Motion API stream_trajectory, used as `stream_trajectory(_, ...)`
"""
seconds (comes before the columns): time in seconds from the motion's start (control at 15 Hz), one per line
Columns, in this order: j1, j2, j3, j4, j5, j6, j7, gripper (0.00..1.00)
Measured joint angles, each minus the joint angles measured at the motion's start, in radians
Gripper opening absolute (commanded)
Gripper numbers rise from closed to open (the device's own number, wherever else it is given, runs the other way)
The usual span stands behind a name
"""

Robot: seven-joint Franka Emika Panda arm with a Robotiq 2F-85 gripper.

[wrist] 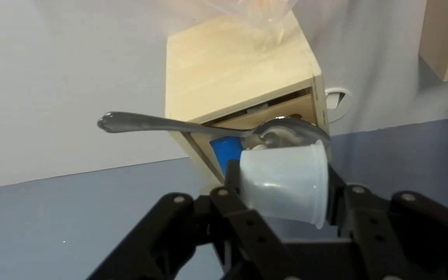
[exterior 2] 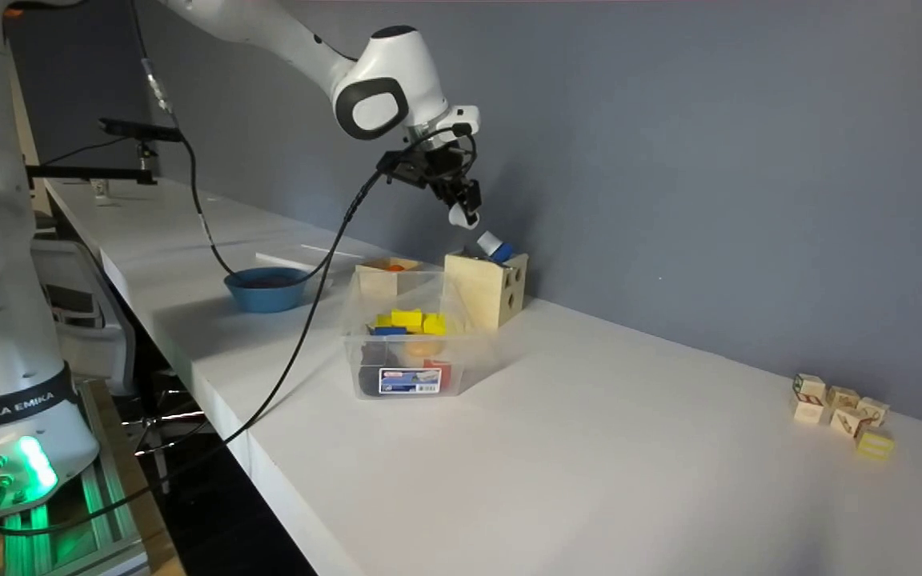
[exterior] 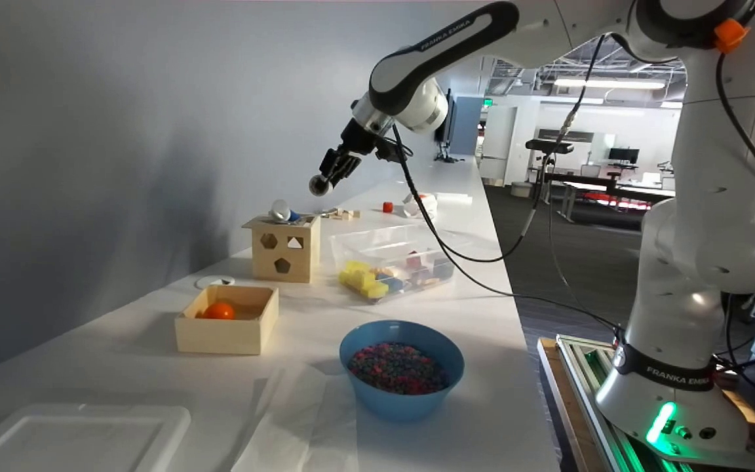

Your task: Pick up the white caps from the bowl and place them in the box

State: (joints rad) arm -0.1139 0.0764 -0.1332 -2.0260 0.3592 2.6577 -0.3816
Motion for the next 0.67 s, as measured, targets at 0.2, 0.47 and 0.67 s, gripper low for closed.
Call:
stream_trajectory(0.2, -0.006, 0.001, 0.002, 0.0, 0.0, 0.001, -0.001, 0.24)
stream_trajectory(0.47, -0.007, 0.015, 0.023, -0.017, -0.002, 0.021, 0.016, 0.24)
stream_trajectory(0.67, 0.001, 0.054, 0.06, -0.02, -0.001, 0.061, 0.056, 0.24)
